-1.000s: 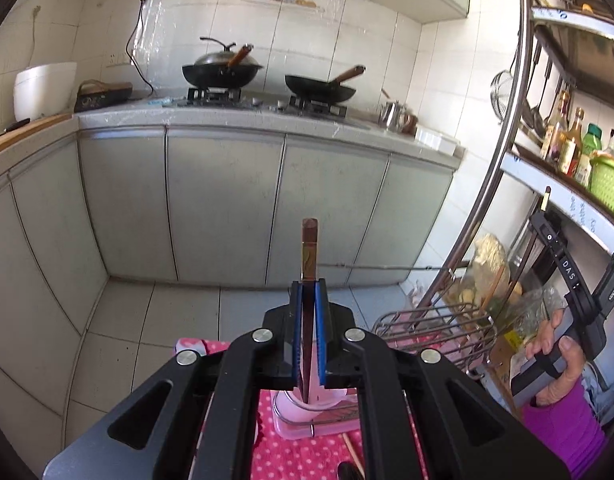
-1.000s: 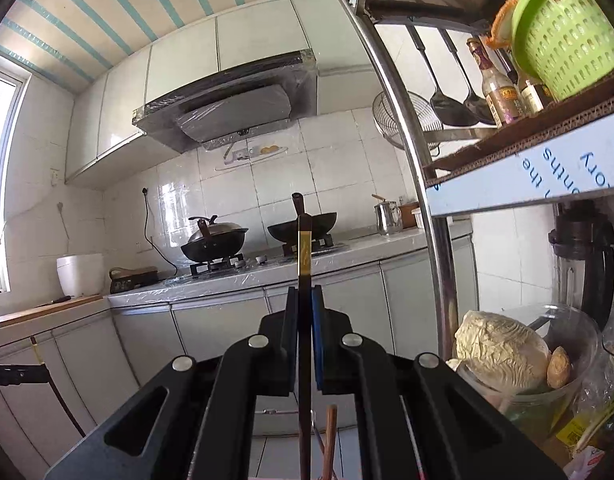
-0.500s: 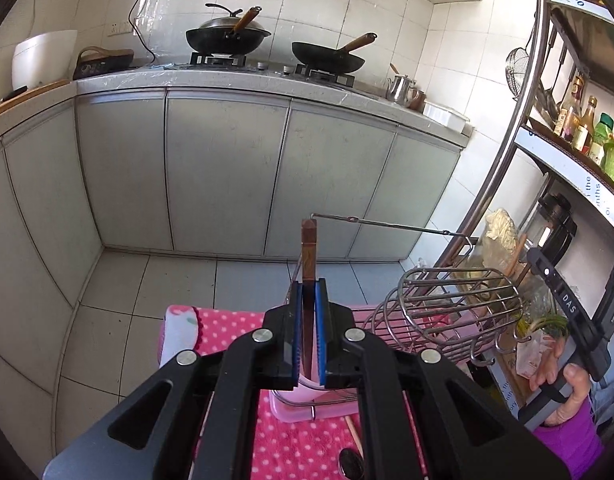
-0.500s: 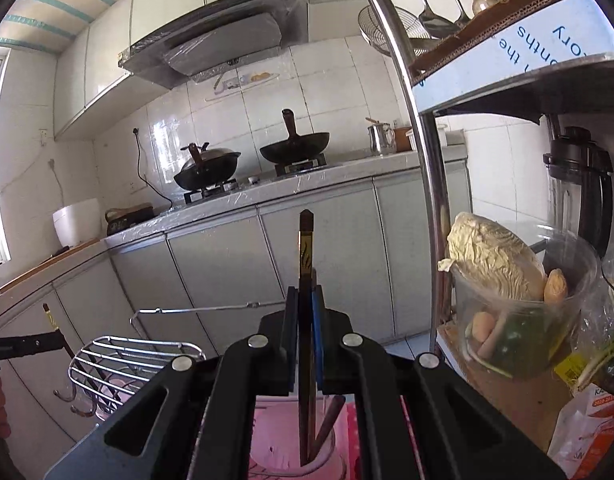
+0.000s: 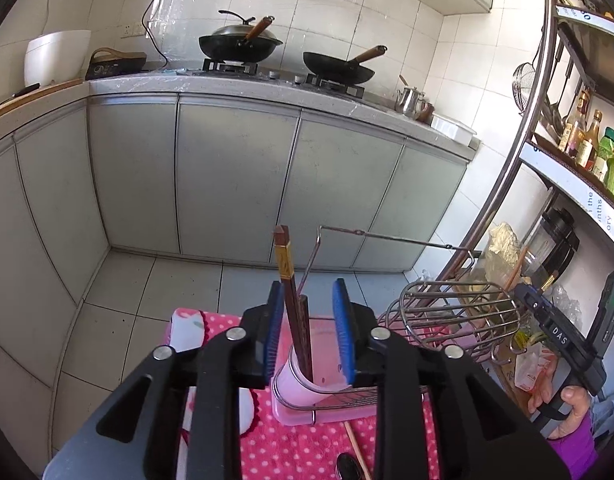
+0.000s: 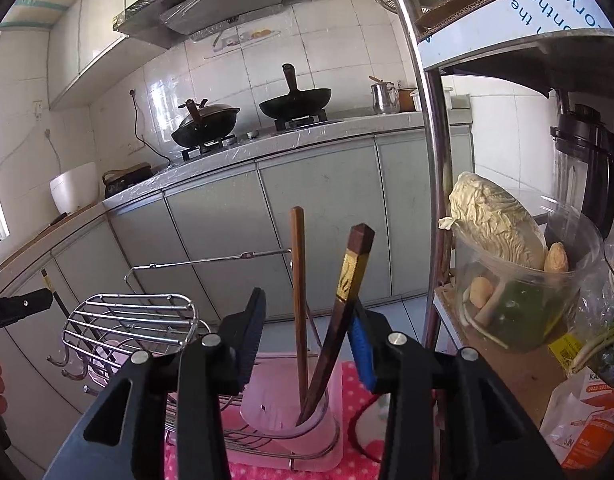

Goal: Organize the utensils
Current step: 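Lower both chopsticks into the pink cup and open both tools, then grasp the black spoon with the left tool while the right tool grasps a wooden chopstick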

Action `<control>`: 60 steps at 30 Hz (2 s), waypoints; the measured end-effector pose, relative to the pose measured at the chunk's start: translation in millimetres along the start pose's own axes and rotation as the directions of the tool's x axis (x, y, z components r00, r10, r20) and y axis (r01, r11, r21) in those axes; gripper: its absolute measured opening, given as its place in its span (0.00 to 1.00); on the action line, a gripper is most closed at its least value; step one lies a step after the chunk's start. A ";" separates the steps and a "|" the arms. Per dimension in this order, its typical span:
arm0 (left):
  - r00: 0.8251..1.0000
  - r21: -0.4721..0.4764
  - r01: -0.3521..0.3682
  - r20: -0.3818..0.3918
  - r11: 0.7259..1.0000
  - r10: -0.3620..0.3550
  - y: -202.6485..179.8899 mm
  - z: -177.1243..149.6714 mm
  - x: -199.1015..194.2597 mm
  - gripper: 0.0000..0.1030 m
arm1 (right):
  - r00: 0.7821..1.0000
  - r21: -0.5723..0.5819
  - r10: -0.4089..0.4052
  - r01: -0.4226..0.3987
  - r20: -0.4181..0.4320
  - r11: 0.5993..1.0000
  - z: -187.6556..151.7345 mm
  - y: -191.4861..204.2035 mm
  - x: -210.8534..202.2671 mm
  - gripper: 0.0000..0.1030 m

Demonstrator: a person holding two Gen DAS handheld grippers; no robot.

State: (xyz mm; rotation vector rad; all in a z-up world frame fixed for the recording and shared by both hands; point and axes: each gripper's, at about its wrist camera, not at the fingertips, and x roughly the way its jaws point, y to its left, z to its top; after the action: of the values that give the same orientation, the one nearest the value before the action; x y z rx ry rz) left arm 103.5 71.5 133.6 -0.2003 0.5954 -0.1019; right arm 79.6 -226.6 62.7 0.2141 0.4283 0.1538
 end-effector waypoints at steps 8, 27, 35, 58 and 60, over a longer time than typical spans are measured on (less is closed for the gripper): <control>0.999 0.002 0.005 0.037 1.000 -0.005 -2.1 -1.0 -24.7 0.28 | 1.000 0.010 -0.001 0.001 0.003 1.000 -0.6 -1.8 -25.5 0.38; 0.981 -0.018 0.044 -0.189 0.999 -0.047 -19.2 -119.9 -17.2 0.28 | 0.981 0.038 0.091 -0.086 -0.169 0.996 -96.0 21.3 -81.9 0.38; 0.921 -0.019 0.050 -0.386 0.999 -0.054 -30.1 -190.0 26.1 0.28 | 0.937 0.081 0.137 -0.117 -0.320 0.990 -142.8 28.0 -55.7 0.32; 0.883 0.082 0.023 -0.469 0.996 0.018 -62.3 -241.4 82.2 0.09 | 0.868 0.109 0.184 -0.150 -0.461 0.983 -182.8 31.7 -19.1 0.24; 0.886 0.065 0.029 -0.464 0.997 0.005 -58.1 -238.7 83.3 0.08 | 0.864 0.113 0.188 -0.152 -0.467 0.982 -183.8 33.1 -16.6 0.24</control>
State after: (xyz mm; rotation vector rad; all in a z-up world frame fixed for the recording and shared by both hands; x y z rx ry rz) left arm 34.9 -35.6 -92.5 -0.1091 1.0697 -0.1855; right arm -17.1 -166.1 -86.1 0.2867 0.9104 0.3700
